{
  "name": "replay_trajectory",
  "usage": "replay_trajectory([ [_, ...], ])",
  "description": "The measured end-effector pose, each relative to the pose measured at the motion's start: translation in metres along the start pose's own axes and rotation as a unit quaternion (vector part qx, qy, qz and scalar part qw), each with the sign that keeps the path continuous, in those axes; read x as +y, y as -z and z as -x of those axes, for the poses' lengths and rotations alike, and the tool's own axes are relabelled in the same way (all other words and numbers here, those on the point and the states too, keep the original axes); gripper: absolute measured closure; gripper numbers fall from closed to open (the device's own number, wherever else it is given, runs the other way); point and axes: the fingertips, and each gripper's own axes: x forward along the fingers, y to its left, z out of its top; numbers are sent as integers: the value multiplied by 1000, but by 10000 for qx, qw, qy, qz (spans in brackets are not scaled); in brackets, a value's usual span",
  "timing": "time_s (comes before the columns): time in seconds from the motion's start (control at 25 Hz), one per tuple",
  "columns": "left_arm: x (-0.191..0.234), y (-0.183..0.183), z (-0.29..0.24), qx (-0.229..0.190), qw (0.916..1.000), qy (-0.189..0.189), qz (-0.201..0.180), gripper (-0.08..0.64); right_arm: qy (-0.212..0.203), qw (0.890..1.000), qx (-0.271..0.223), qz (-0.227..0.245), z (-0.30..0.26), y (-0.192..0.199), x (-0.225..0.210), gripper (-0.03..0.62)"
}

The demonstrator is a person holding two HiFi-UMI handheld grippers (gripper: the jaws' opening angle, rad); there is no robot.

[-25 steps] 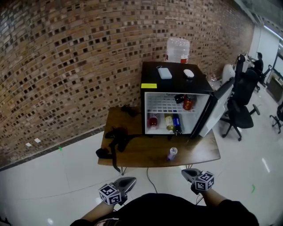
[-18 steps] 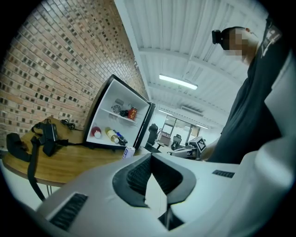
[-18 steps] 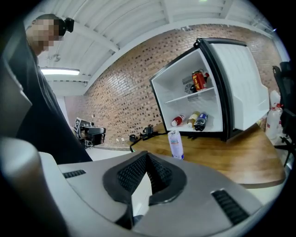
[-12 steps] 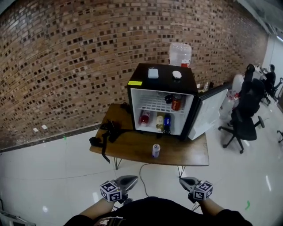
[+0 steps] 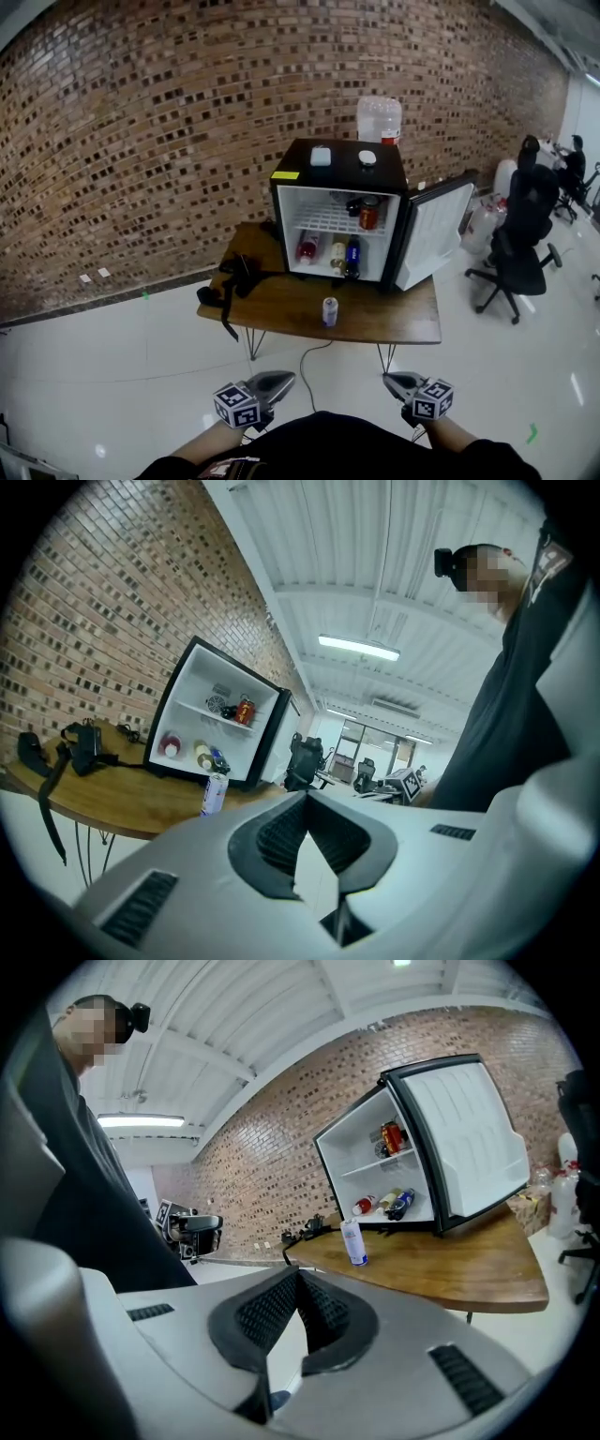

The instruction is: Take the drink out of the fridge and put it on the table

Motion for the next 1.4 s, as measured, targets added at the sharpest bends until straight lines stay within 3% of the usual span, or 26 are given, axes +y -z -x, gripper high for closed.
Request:
replay_trajectory([
  [0.2, 30, -8, 41, 19, 9999, 137, -79, 561, 443, 9987, -229, -90, -28, -7, 22, 600],
  [0.36, 49, -13, 64, 83, 9997, 211, -76, 561, 525, 9983, -201, -153, -56, -8, 44, 600],
  [0.76, 56, -4, 59, 29, 9997, 226, 39, 561, 425, 9990, 119, -39, -68, -7, 47, 600],
  [1.4, 65, -11, 54, 57, 9999, 159, -27, 561, 335, 9993, 143, 41, -75, -13, 36, 601],
])
